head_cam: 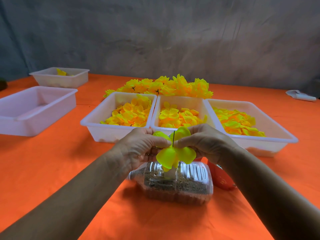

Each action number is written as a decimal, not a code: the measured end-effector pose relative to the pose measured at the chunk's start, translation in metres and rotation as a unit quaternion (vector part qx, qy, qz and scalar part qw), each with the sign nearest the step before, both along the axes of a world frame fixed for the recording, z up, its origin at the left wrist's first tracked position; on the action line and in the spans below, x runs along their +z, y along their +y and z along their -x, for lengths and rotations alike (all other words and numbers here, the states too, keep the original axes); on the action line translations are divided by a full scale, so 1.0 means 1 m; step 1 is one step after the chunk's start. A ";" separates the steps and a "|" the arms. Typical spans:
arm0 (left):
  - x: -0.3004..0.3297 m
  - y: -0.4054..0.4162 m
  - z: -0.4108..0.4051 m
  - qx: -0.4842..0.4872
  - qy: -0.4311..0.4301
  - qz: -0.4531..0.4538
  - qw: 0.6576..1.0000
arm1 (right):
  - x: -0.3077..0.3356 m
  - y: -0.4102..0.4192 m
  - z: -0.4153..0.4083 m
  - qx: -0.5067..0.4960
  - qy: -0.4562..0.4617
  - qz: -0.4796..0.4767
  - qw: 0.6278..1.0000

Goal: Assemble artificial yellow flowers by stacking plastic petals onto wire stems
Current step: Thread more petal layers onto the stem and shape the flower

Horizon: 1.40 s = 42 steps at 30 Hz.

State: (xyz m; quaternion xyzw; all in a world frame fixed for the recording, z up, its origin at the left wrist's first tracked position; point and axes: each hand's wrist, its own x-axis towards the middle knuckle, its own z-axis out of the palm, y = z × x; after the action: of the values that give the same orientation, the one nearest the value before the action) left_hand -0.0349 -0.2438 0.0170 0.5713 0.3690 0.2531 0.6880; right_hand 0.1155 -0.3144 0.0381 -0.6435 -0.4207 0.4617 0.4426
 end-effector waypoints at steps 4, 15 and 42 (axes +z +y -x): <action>-0.002 0.000 0.001 -0.004 0.007 -0.001 1.000 | -0.001 0.000 -0.001 0.002 -0.003 -0.001 1.000; -0.006 -0.001 0.001 0.005 0.038 -0.015 0.999 | -0.003 0.005 -0.003 0.013 -0.012 0.014 1.000; -0.011 -0.004 0.003 0.011 0.073 -0.123 0.990 | -0.033 0.010 -0.010 0.034 0.164 0.060 0.984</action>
State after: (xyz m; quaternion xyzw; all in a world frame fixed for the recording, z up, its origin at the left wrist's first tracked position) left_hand -0.0384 -0.2481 0.0061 0.6647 0.3900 0.2619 0.5809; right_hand 0.1258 -0.3040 0.0052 -0.5697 -0.3354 0.6003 0.4501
